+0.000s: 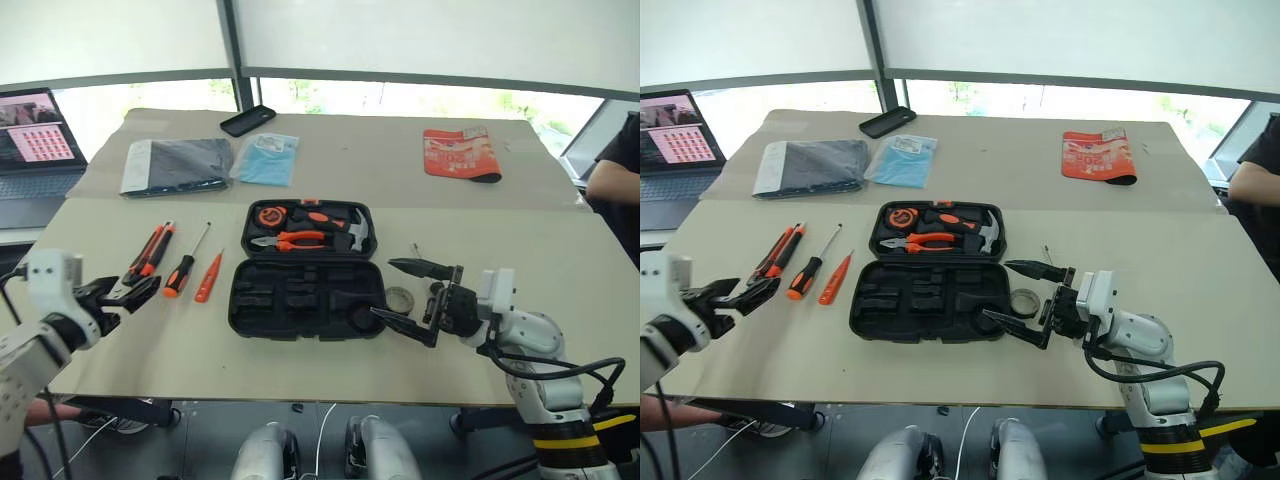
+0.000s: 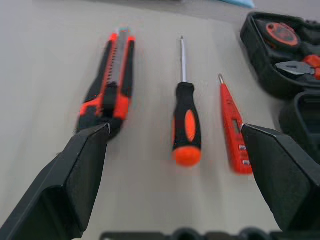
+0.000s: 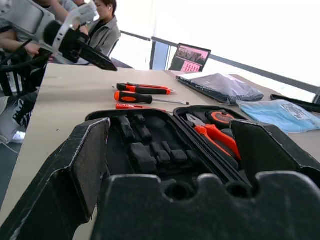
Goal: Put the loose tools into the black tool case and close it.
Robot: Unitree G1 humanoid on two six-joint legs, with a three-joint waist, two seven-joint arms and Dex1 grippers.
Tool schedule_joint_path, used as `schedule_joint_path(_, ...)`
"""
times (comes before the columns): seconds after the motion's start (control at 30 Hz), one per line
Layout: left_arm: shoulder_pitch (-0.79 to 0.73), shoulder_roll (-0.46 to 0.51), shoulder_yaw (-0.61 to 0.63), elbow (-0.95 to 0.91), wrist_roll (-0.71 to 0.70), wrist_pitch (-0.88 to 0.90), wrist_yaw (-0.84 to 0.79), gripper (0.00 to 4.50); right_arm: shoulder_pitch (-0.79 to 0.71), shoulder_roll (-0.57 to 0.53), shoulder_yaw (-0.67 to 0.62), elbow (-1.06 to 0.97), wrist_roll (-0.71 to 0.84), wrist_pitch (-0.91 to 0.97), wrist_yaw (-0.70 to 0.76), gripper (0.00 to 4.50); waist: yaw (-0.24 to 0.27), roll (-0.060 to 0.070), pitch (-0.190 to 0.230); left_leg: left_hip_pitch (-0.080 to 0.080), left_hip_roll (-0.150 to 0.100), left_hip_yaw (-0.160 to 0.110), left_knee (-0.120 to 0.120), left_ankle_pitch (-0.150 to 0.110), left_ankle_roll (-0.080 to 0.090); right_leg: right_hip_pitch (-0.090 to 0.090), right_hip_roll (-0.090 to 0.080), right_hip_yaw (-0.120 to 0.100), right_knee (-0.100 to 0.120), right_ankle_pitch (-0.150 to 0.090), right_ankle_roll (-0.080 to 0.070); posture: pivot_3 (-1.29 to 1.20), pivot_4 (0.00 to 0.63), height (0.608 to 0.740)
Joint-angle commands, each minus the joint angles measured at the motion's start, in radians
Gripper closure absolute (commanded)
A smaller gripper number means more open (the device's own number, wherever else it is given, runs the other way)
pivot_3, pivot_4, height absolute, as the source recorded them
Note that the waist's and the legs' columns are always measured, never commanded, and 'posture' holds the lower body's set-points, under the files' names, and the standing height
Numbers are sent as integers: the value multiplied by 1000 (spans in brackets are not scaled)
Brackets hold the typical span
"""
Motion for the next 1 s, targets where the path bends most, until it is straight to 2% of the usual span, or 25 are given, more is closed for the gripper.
schedule_joint_path(0.03, -132, 16, -84, 87, 73, 25, 29, 527, -29, 7, -7, -2, 0, -25, 7, 0, -1, 0, 0, 0, 0, 0, 0, 1, -1, -1, 2, 0, 0, 0, 0, 0, 150, 740)
schedule_joint_path(0.07, -184, 16, -131, 128, 118, 20, 38, 665, -34, 6, -5, 1, -2, -26, 10, 0, 2, 0, 0, 0, 0, 0, 0, 1, -2, -1, 3, 0, 2, -1, -1, 0, 150, 740)
schedule_joint_path(0.13, -244, 5, -174, 175, 165, 25, 57, 1392, -40, 5, -4, 3, -2, -23, 12, 0, 3, 0, 0, 0, 0, 0, 0, 2, -3, -1, 6, 0, 3, -1, -3, 0, 150, 740)
schedule_joint_path(0.47, -327, -43, -257, 270, 227, 95, 25, 1392, -49, -5, -3, -34, 4, 11, -9, 0, 3, -1, 0, 1, 1, 0, 0, 3, -5, -1, 5, 1, 6, -2, -4, 0, 150, 740)
schedule_joint_path(0.7, -337, -63, -254, 287, 270, 113, 25, 1392, -68, -6, 10, -39, 5, 19, 4, 0, 4, -1, 0, 2, 1, -1, 0, 3, -5, -1, -1, 1, 7, -2, -4, 0, 150, 740)
schedule_joint_path(0.73, -337, -67, -251, 286, 273, 115, 22, 1883, -72, -6, 12, -37, 4, 19, 6, 0, 4, -1, 0, 2, 1, -1, 0, 3, -5, -1, -1, 1, 7, -2, -4, 0, 150, 740)
schedule_joint_path(0.77, -336, -70, -249, 287, 277, 114, 20, 2028, -74, -6, 13, -35, 2, 19, 8, 0, 4, -1, 0, 2, 1, -1, 0, 3, -5, -1, -1, 1, 7, -2, -4, 0, 150, 740)
schedule_joint_path(0.8, -334, -73, -246, 288, 282, 112, 18, 2510, -76, -6, 14, -33, 1, 18, 10, 0, 4, -1, 0, 2, 1, -1, 0, 3, -5, -1, -1, 1, 7, -2, -4, 0, 150, 740)
schedule_joint_path(0.83, -334, -76, -244, 288, 285, 110, 17, 2721, -77, -6, 14, -31, 1, 18, 11, 0, 4, -1, 0, 2, 1, -1, 0, 3, -5, -1, -1, 1, 7, -2, -4, 0, 150, 740)
schedule_joint_path(0.9, -328, -81, -232, 285, 289, 101, 15, 3505, -77, -5, 16, -32, -1, 18, 11, 0, 4, -1, 0, 3, 0, -1, 0, 3, -5, 0, -1, 1, 7, -2, -4, 0, 150, 740)
schedule_joint_path(1.0, -310, -95, -188, 263, 289, 39, 1, 3628, -71, -8, 16, -34, -7, 14, 13, 0, 3, -1, 0, 3, 1, -1, 0, 3, -5, 0, -1, 1, 7, -2, -4, 0, 150, 740)
